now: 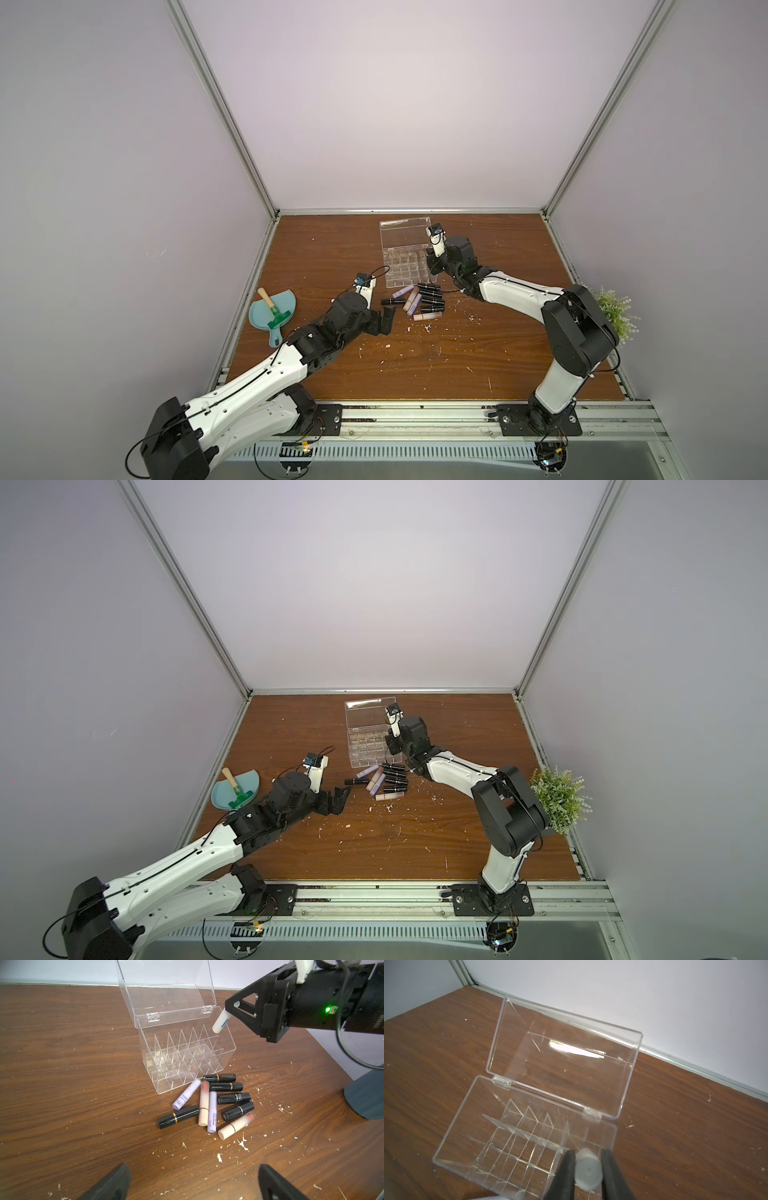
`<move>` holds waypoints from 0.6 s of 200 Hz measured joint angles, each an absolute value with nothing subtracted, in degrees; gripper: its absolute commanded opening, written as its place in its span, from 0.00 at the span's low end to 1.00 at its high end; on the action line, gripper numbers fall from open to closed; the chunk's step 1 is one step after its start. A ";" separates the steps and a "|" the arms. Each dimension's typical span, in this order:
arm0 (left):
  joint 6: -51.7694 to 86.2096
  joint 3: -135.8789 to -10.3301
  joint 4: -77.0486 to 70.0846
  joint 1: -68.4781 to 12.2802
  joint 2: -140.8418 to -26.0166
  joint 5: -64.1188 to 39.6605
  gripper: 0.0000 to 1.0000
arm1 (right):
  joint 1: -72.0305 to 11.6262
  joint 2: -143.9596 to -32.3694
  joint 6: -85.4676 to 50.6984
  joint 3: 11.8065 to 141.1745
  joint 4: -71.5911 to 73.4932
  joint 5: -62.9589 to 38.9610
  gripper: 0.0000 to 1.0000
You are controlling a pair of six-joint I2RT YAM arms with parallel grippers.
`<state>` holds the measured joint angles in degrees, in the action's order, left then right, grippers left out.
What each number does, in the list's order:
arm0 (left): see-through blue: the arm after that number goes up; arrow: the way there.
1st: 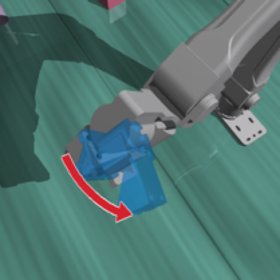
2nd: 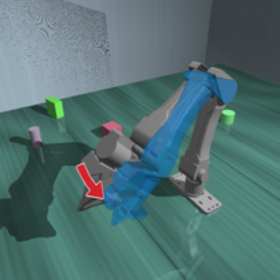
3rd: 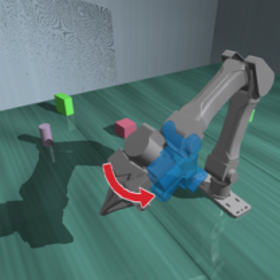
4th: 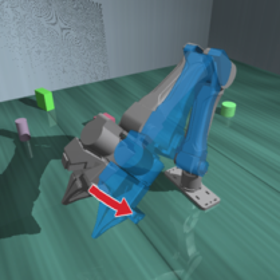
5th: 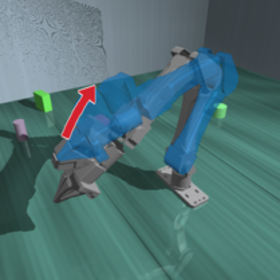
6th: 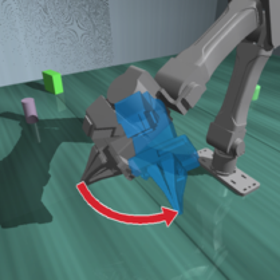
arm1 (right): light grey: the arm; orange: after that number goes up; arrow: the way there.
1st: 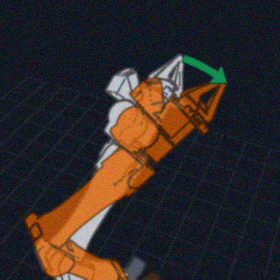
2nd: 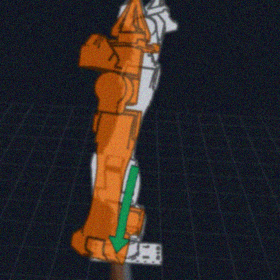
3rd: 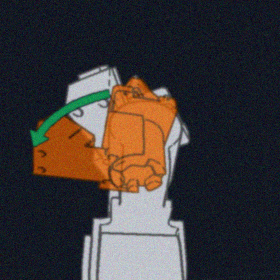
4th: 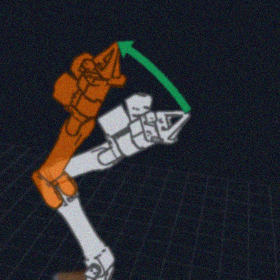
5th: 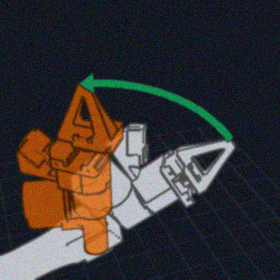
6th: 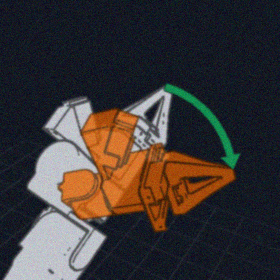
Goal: Arrange the lipsticks in the organizer
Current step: Place the lipstick in the storage box.
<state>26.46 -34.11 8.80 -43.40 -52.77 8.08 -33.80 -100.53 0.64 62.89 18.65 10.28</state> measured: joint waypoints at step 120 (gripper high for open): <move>26.13 -34.11 8.82 -43.38 -52.49 8.08 1.00 | -34.06 -103.66 2.15 63.57 19.97 13.30 0.03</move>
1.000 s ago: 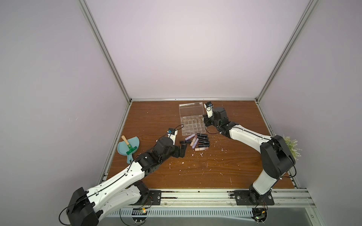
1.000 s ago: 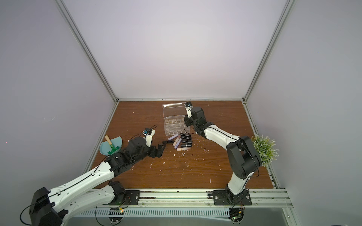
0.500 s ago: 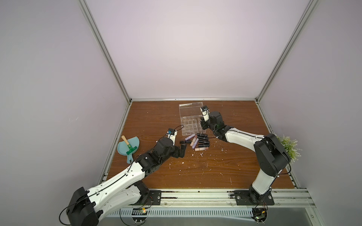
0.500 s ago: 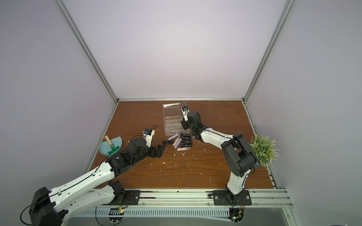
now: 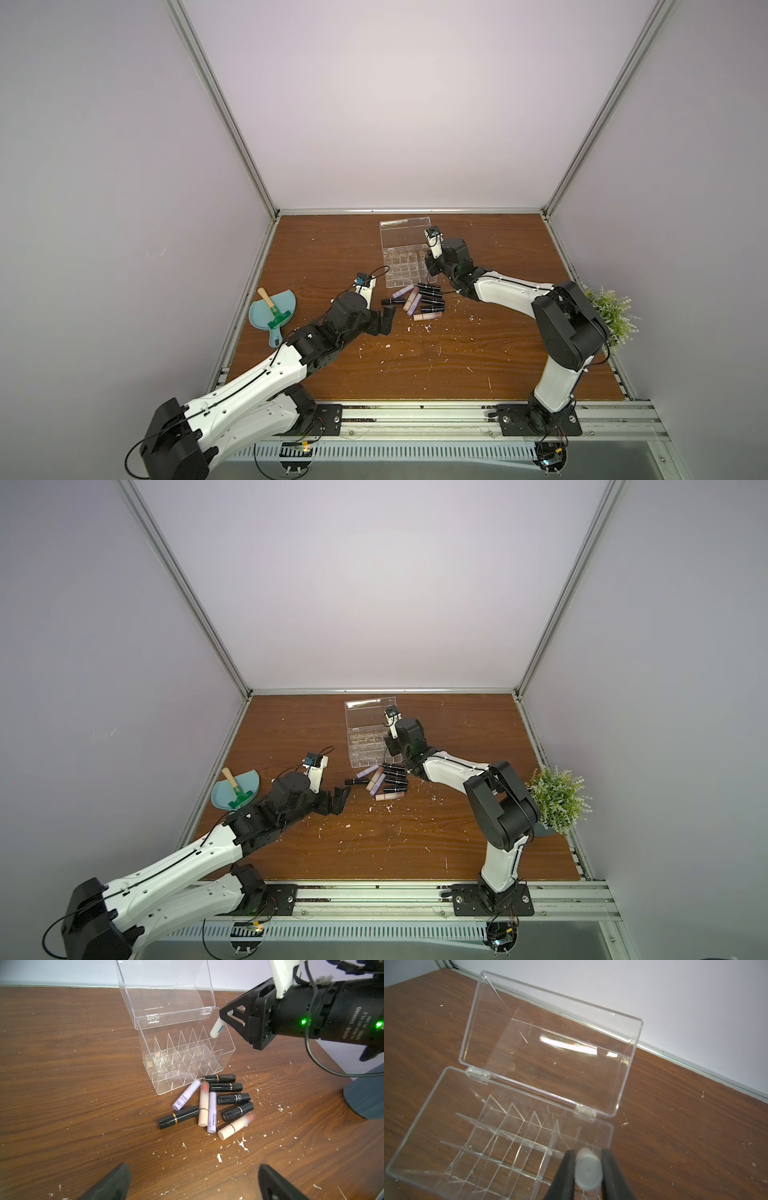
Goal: Arrange the lipsticks in the organizer
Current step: Place the lipstick in the storage box.
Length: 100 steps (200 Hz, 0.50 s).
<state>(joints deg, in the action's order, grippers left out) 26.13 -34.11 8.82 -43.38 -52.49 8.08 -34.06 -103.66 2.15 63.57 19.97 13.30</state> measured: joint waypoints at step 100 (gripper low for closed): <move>25.04 -34.30 8.84 -43.38 -54.87 8.03 1.00 | -34.06 -107.02 2.57 65.87 20.29 13.52 0.25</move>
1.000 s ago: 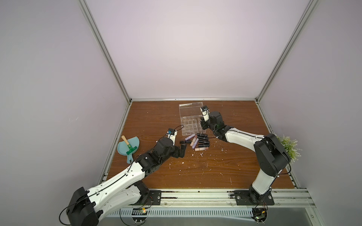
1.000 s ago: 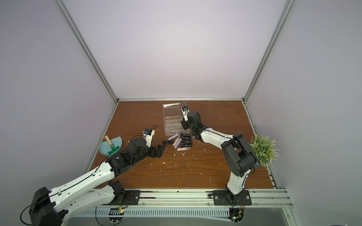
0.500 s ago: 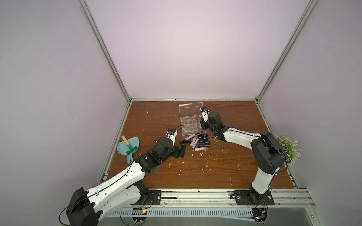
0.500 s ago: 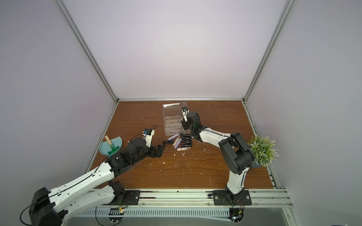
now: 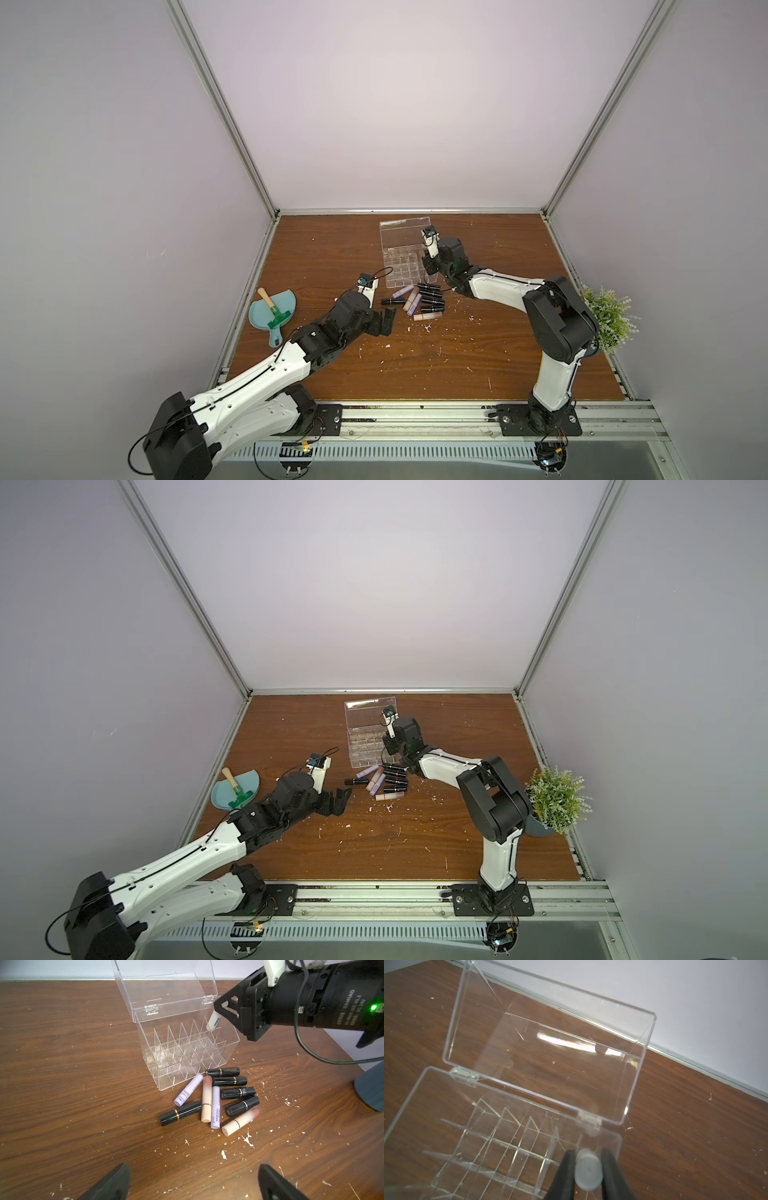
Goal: Arrange the lipsticks in the organizer
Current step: Place the lipstick in the storage box, then pick up the lipstick at the center of the board.
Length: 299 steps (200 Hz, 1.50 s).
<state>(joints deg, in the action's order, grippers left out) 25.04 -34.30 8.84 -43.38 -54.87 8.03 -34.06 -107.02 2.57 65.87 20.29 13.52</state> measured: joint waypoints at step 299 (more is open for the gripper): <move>10.98 -51.68 6.57 -47.03 -88.86 -6.96 0.75 | -21.54 -72.73 -9.45 39.16 15.81 3.92 0.48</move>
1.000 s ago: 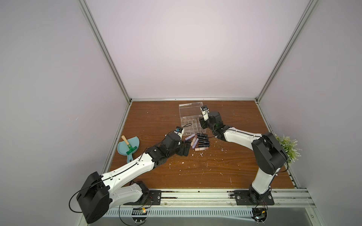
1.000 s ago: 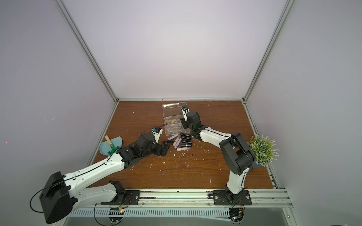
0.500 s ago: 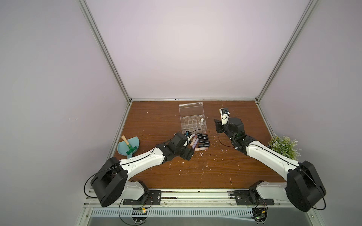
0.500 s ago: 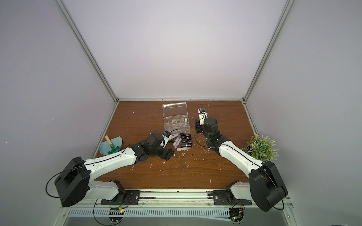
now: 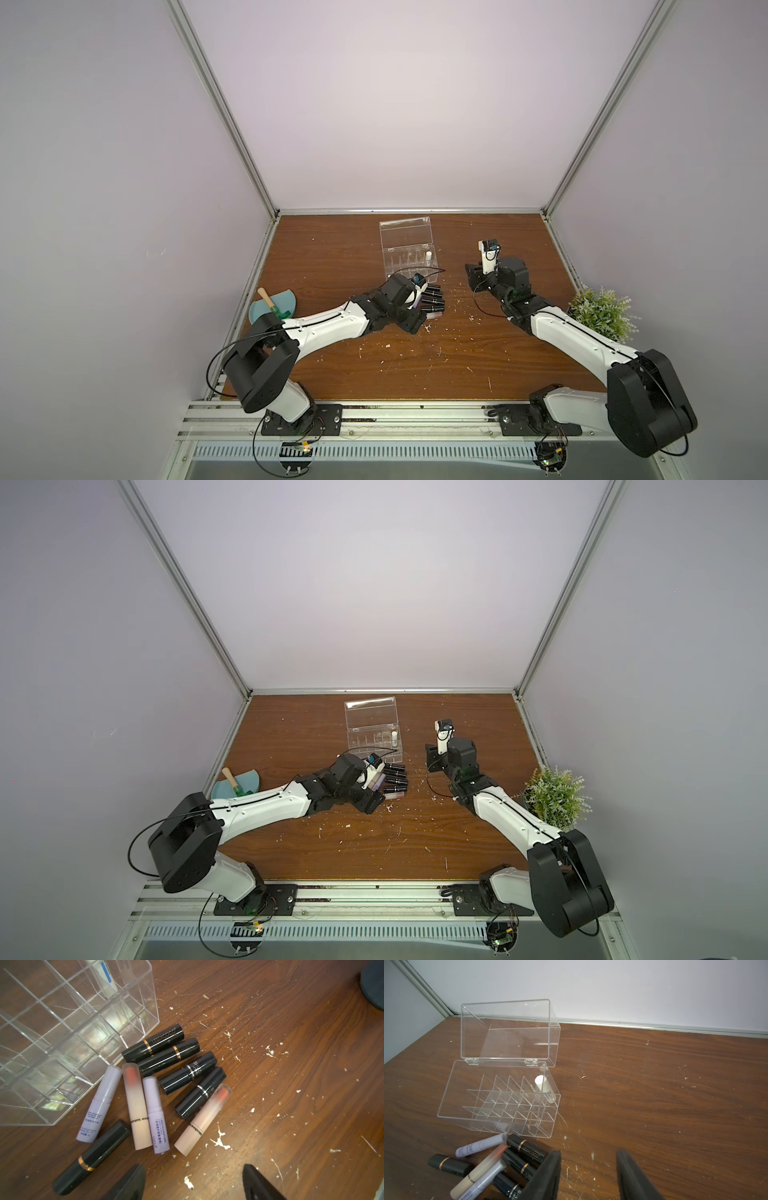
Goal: Arrange the lipsticks in the organizer
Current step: Pick up the lipstick at the center of the board.
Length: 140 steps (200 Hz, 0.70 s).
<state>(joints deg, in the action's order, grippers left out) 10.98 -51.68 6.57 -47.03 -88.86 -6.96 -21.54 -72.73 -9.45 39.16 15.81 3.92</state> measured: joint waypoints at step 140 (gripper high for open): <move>7.49 -56.31 5.58 -47.24 -99.59 -8.84 0.63 | -19.94 -72.29 -10.37 39.16 15.79 1.13 0.46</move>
